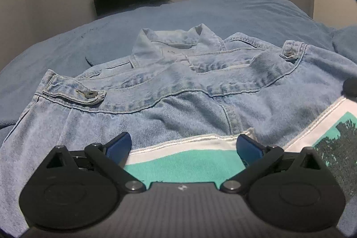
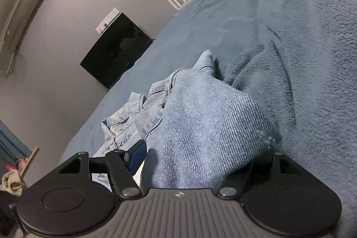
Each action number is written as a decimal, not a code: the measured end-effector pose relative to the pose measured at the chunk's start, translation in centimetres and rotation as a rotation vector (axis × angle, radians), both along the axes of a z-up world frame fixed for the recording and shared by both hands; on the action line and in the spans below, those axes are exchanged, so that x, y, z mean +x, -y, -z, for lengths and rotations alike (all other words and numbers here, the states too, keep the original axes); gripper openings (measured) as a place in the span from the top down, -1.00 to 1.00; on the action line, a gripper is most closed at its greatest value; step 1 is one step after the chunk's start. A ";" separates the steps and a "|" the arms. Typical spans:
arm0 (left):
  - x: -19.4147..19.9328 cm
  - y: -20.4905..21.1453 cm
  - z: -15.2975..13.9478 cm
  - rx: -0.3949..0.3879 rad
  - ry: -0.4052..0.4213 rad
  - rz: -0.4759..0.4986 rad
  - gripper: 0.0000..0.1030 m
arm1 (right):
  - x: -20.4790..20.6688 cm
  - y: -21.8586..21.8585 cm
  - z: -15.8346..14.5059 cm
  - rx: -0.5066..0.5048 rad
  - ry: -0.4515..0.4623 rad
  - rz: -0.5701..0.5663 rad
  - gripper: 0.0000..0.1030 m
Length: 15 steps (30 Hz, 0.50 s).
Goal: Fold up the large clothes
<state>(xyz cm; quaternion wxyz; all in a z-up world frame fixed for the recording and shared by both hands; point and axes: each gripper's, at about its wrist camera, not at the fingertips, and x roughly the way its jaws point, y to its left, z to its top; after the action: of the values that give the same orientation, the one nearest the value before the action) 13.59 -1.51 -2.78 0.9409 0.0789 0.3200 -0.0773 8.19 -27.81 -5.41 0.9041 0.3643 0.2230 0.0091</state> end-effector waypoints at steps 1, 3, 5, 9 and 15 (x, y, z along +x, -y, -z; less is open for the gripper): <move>0.0 -0.3 -0.5 -0.015 -0.015 0.009 -0.99 | 0.0 0.2 0.0 0.002 -0.001 0.002 -0.38; -0.8 -1.5 -1.9 -0.041 -0.029 0.029 -0.99 | 0.1 0.6 0.3 0.023 -0.008 0.011 -0.37; -2.4 -3.3 -3.4 -0.038 0.000 0.048 -0.99 | 0.0 1.1 0.5 0.051 -0.012 0.017 -0.33; -5.4 -9.0 -6.1 -0.001 0.027 0.007 -0.99 | 0.1 2.2 0.9 0.107 -0.022 0.055 -0.26; -7.1 -18.2 -6.9 -0.034 0.086 -0.240 -0.99 | -0.2 3.4 1.4 0.243 -0.042 0.109 -0.02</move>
<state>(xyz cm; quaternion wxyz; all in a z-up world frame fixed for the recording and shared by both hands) 6.44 16.72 4.16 0.9575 0.0272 0.2852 0.0339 8.00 -31.17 -6.85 0.8475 0.4829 0.2192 -0.0208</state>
